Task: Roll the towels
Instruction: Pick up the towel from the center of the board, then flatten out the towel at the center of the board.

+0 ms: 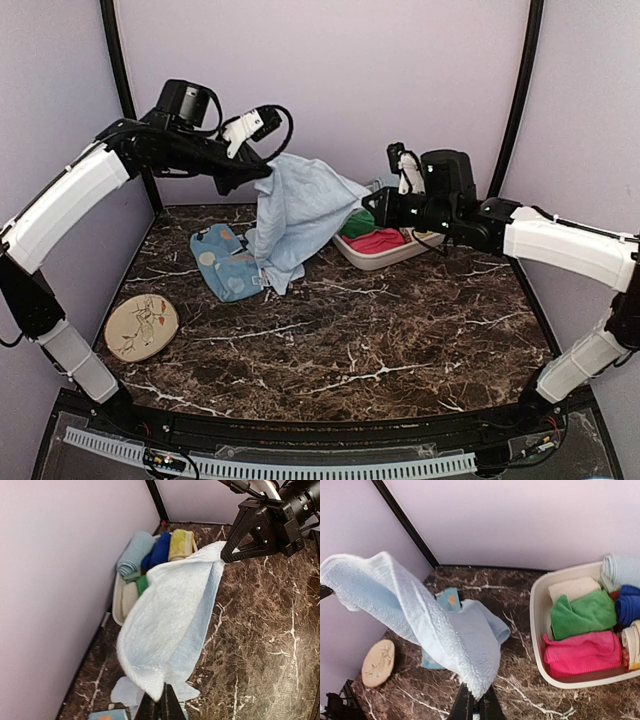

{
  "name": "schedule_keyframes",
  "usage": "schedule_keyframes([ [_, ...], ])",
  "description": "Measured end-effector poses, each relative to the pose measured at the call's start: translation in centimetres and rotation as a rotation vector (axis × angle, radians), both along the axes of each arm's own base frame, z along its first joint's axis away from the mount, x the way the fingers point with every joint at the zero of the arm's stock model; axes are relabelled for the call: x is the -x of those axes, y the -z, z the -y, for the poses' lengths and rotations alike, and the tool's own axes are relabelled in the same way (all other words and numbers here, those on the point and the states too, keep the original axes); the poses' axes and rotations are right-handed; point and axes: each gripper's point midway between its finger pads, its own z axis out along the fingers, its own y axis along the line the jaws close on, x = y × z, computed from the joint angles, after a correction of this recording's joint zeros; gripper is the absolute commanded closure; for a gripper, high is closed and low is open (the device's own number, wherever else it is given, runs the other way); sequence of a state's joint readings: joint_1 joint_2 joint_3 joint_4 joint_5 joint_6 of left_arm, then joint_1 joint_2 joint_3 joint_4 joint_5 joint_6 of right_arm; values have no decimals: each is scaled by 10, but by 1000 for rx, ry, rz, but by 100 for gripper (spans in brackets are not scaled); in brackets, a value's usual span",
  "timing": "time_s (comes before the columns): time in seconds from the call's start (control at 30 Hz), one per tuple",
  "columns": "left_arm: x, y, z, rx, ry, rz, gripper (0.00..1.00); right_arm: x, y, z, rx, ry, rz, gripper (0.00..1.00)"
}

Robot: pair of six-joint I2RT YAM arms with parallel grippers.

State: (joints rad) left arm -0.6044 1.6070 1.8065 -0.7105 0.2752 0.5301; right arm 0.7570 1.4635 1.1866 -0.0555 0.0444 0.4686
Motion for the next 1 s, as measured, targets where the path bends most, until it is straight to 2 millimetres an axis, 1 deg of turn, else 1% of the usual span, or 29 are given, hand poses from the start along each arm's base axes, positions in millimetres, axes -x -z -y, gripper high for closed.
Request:
schedule_keyframes([
  [0.07, 6, -37, -10, 29, -16, 93, 100, 3, -31, 2, -38, -6, 50, 100],
  [0.17, 22, -75, -29, 52, -41, 200, 100, 9, -73, 6, -89, -15, 119, 100],
  [0.27, 34, -100, -42, 72, -54, 275, 100, 17, -102, 11, -128, -26, 167, 100],
  [0.33, 41, -110, -47, 83, -54, 305, 100, 23, -119, 14, -146, -39, 197, 100],
  [0.4, 49, -119, -47, 87, -35, 327, 100, 29, -137, 17, -161, -54, 225, 100],
  [0.53, 71, -147, -38, 118, 27, 382, 100, 36, -180, 23, -189, -63, 288, 100],
  [0.63, 97, -184, -33, 172, 82, 454, 100, 49, -218, 33, -223, -70, 350, 100],
  [0.7, 110, -201, -32, 204, 109, 491, 100, 60, -242, 41, -250, -79, 391, 100],
  [0.77, 119, -209, -32, 222, 128, 510, 100, 75, -267, 50, -285, -98, 437, 100],
  [0.83, 121, -211, -32, 228, 133, 513, 100, 87, -282, 55, -302, -117, 464, 100],
  [0.9, 122, -212, -31, 233, 138, 515, 100, 95, -288, 60, -302, -128, 475, 100],
  [1.0, 126, -215, -30, 243, 154, 518, 100, 99, -287, 64, -278, -126, 468, 100],
])
